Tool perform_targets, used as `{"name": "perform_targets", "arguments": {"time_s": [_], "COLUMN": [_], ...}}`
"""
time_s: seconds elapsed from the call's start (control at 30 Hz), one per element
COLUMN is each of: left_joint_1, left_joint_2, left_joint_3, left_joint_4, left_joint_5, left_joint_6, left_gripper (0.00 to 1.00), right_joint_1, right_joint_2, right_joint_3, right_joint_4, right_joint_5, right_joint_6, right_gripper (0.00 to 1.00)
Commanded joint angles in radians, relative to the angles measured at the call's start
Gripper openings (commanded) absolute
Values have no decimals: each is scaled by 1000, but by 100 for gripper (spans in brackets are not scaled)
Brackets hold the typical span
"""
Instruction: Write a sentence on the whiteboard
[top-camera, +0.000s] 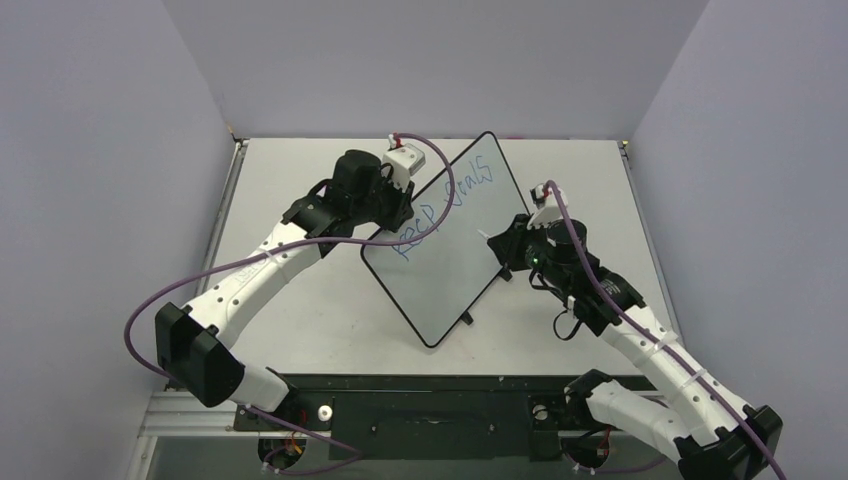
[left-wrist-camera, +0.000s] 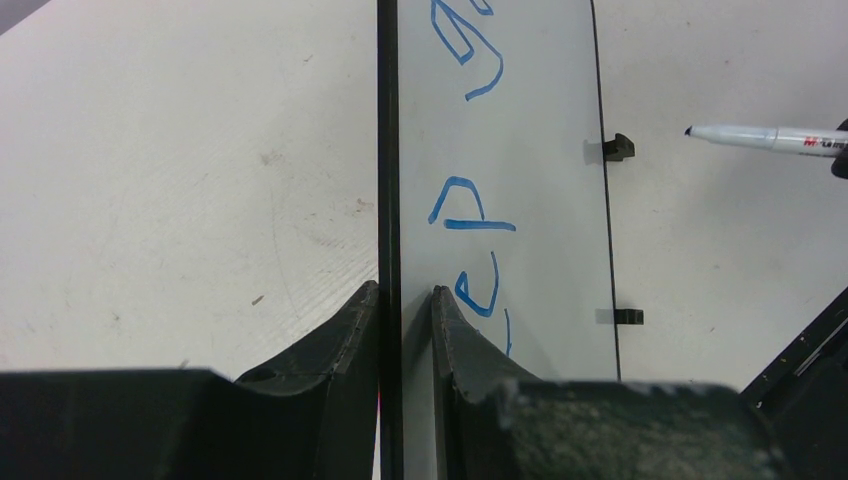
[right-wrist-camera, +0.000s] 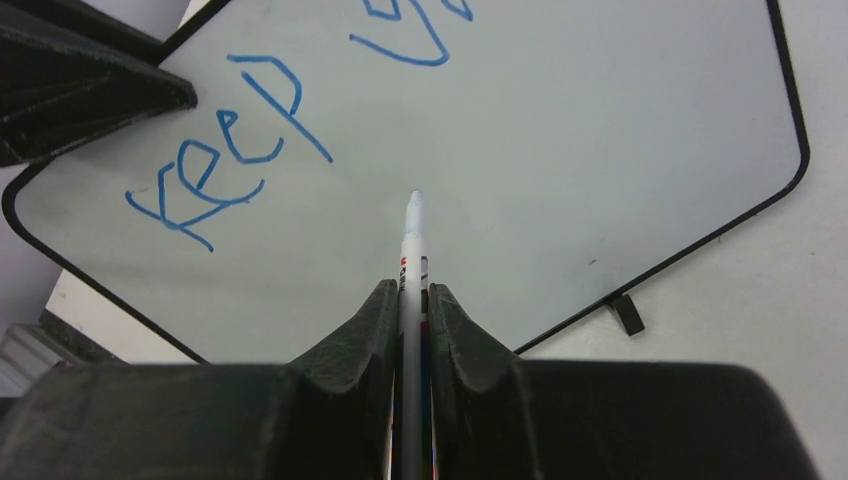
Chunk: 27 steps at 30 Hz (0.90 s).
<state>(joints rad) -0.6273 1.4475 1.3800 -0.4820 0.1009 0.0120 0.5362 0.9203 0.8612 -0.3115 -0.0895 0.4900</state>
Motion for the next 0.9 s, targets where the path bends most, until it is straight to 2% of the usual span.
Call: {"name": "perform_targets", "arguments": {"time_s": [0.0,0.27,0.57,0.87], "left_joint_1": [-17,-38,-38,-38], "left_joint_2": [27,51,52,31], "left_joint_3": [39,-10,-53,-61], "left_joint_4": [-135,-93,-67,-69], "left_joint_5": [11,-2,-16,-19], "left_joint_6": [31,22,41,48], "left_gripper": [0,0,0,0], "right_joint_1": [56,184,340,401], "right_joint_2": [-43,-46,61,136], "right_joint_3": [-31,-64,-36,-31], "right_joint_4": [44,90,144,155], "right_joint_5": [16,30,50,51], "right_joint_6": [-45,-110,-149,-162], "right_gripper": [0,0,0,0]}}
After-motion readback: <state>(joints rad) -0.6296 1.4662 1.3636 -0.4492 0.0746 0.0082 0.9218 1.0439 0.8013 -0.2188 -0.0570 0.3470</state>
